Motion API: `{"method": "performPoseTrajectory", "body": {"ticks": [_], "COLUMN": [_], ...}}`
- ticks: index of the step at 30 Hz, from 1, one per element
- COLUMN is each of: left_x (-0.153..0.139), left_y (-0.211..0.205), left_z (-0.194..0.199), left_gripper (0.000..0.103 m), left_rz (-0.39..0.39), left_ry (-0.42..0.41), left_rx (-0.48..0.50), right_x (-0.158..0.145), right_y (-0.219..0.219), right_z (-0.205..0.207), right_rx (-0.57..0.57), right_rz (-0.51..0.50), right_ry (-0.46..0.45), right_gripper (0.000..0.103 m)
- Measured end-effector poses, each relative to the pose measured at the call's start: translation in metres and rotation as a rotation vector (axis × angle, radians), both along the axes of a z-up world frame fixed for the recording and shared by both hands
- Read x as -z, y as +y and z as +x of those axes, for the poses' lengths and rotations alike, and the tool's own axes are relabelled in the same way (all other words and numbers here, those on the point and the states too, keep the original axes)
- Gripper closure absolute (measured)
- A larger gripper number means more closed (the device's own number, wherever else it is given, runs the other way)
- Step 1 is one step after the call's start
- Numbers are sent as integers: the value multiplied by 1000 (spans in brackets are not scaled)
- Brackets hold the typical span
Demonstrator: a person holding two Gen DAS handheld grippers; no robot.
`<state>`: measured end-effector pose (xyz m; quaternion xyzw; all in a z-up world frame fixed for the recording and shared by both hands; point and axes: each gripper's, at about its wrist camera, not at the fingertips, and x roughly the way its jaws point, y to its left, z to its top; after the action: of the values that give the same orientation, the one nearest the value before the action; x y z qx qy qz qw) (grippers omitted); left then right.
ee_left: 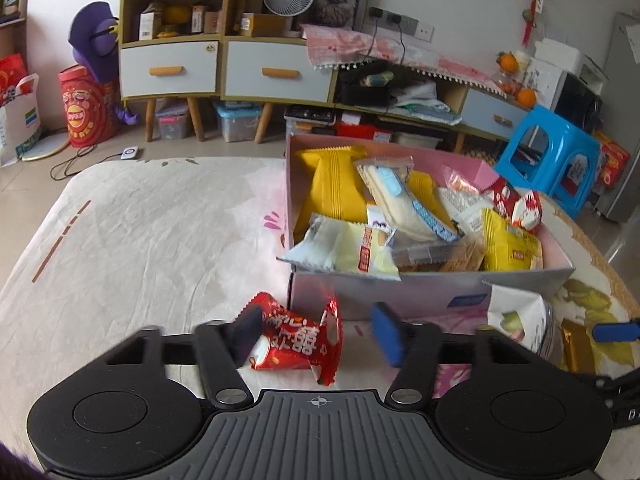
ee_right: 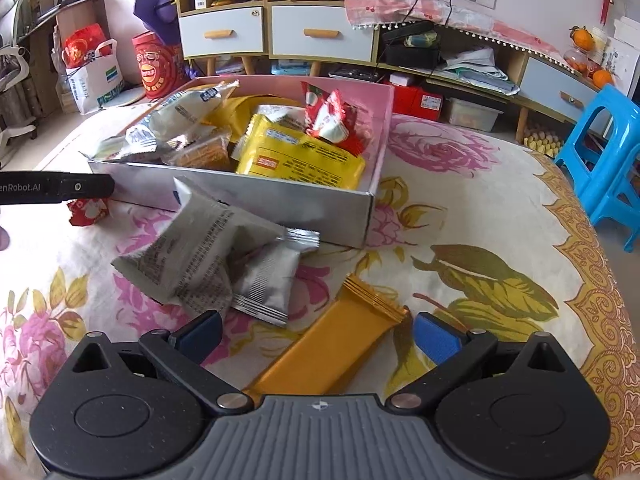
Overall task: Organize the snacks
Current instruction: 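Grasp the red candy bag with the left gripper while the right gripper grasps the gold bar packet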
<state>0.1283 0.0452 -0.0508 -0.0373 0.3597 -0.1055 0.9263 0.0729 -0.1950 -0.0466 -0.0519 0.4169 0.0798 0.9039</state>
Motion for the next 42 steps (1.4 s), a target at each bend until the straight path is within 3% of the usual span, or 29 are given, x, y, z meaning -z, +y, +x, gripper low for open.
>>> {"method": "performPoseTrajectory", "body": {"ticks": [2,8,13,19,22,25,27,30,37,41,42], "left_x": [2,-1,-2,-4,-5,-10,-17,-29,-20,-10,-8], "left_y": [2,10,11,14,16,13,10,9,21,27,26], "left_z": [-3,-15,-28,-44,-50,-54,-59,-60,-34,-23,-23], "left_gripper": [71,75,75,72,69,48,28,19,17,23,28], "left_rz": [20,1,38,98,100,90,81,60,-62,-97,-102], "left_ry": [-3,2,-1,-4,-2,6,-14,-32,121,213,221], "left_rx": [-5,58,151,219,216,223,224,206,-12,-124,-133], "right_x": [1,-3,-7,-8,-9,-11,-14,-17,-12,-11,-10], "right_y": [-2,-2,-1,-10,-13,-15,-14,-11,-6,-3,-2], "right_z": [0,-1,-4,-9,-10,-10,-11,-11,-9,-9,-9], "right_rx": [-2,-28,-64,-72,-68,-56,-60,-69,-66,-77,-81], "right_rz": [-5,5,3,12,33,62,69,69,30,13,8], "right_ry": [6,0,2,13,29,47,41,33,62,68,71], "right_gripper": [27,61,80,82,76,65,63,58,58,58,58]}}
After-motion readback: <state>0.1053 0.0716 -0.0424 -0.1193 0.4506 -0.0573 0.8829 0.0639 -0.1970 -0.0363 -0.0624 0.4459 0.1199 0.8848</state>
